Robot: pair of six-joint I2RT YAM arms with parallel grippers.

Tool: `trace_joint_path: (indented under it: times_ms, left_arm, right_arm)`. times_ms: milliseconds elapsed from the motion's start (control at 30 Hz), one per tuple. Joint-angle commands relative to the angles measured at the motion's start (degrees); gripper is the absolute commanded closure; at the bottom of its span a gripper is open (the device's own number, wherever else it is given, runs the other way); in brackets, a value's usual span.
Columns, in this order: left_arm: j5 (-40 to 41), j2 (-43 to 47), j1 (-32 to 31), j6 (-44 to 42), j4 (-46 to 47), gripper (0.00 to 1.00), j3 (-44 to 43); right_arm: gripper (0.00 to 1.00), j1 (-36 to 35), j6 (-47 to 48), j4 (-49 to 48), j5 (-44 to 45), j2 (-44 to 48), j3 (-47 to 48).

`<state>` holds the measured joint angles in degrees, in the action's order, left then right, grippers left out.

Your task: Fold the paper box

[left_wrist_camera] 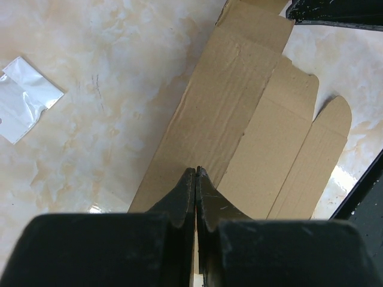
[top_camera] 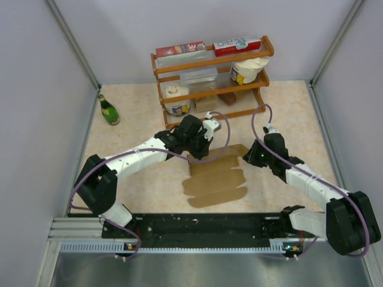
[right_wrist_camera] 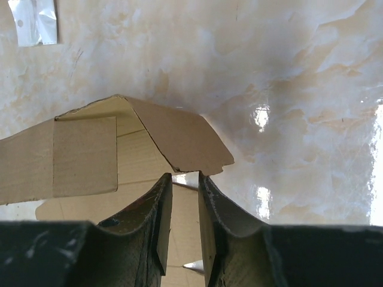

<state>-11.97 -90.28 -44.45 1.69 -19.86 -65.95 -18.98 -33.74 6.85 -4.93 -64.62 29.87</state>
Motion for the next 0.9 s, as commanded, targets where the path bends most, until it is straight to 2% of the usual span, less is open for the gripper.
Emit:
trace_joint_path:
  times_ms: [0,333,633,867]
  left_arm:
    - [1.15,-0.51,0.06,-0.73,0.0,1.0,-2.78]
    - [3.0,-0.86,0.06,-0.99,-0.97,1.0,-3.39]
    - [4.49,-1.74,0.06,-0.99,-1.94,1.0,-3.92]
    - [5.64,-1.48,0.06,-0.99,-2.64,1.0,-4.27]
  right_arm:
    - [0.76,1.23,-0.46,-6.41,-2.97,-2.26,-0.34]
    - [0.75,1.32,0.07,-10.63,-5.18,0.89,0.1]
    - [0.88,1.23,1.39,-8.96,-4.39,5.38,1.59]
    - [0.95,1.23,3.59,-6.94,-5.26,3.1,5.2]
